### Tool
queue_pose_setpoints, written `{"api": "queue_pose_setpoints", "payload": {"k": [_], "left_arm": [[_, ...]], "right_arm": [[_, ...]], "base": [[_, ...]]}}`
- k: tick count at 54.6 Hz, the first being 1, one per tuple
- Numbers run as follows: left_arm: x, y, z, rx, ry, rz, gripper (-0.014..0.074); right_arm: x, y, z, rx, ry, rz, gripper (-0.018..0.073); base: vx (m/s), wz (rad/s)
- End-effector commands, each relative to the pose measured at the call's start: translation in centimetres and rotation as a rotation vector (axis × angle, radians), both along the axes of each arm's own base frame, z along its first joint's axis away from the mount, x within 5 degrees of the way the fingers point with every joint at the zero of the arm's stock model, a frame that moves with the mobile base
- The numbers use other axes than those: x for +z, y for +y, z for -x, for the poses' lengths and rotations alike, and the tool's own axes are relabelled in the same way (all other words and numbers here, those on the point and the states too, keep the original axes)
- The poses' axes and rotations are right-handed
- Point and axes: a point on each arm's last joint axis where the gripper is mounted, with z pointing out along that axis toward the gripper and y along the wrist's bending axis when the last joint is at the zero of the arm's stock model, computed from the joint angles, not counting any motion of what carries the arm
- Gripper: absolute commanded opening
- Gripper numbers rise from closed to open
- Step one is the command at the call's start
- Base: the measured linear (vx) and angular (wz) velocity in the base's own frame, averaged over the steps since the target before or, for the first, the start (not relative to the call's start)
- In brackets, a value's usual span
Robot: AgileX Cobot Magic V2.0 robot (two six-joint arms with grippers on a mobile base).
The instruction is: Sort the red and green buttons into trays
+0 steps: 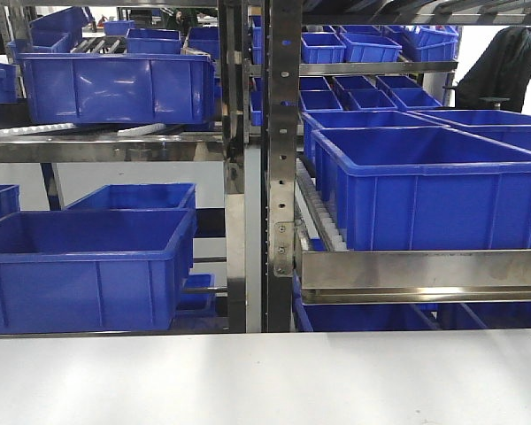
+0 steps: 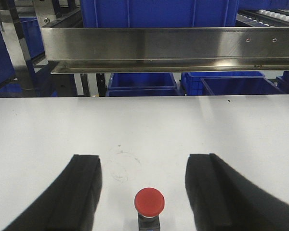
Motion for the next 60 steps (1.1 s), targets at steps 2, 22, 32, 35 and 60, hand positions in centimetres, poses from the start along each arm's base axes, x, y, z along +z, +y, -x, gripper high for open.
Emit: {"api": "queue_pose_setpoints", "payload": {"k": [2, 22, 32, 35, 60], "left_arm": [[1.1, -0.4, -0.5, -0.039, -0.048, -0.026, 0.0549], [0.3, -0.6, -1.0, -0.108, -0.022, -0.101, 0.0549], [-0.9, -0.6, -1.8, -0.053, 0.002, -0.031, 0.0549], [-1.1, -1.2, -2.2, -0.077, -0.022, 0.043, 0.0549], [-1.6, -1.6, -2.6, -0.159, -0.031, 0.015, 0.0544]], "right_arm": [[1.7, 0.0, -0.3, 0.008, -0.100, 0.016, 0.0463], [1.7, 0.0, -0.3, 0.008, -0.098, 0.016, 0.0463], [1.7, 0.0, -0.3, 0.008, -0.098, 0.016, 0.0463], [1.7, 0.0, -0.3, 0.008, -0.097, 0.016, 0.0463], [1.6, 0.0, -0.3, 0.006, -0.087, 0.016, 0.0463]], "base": [[0.00, 0.00], [0.00, 0.00], [0.00, 0.00], [0.00, 0.00], [0.00, 0.00]]}}
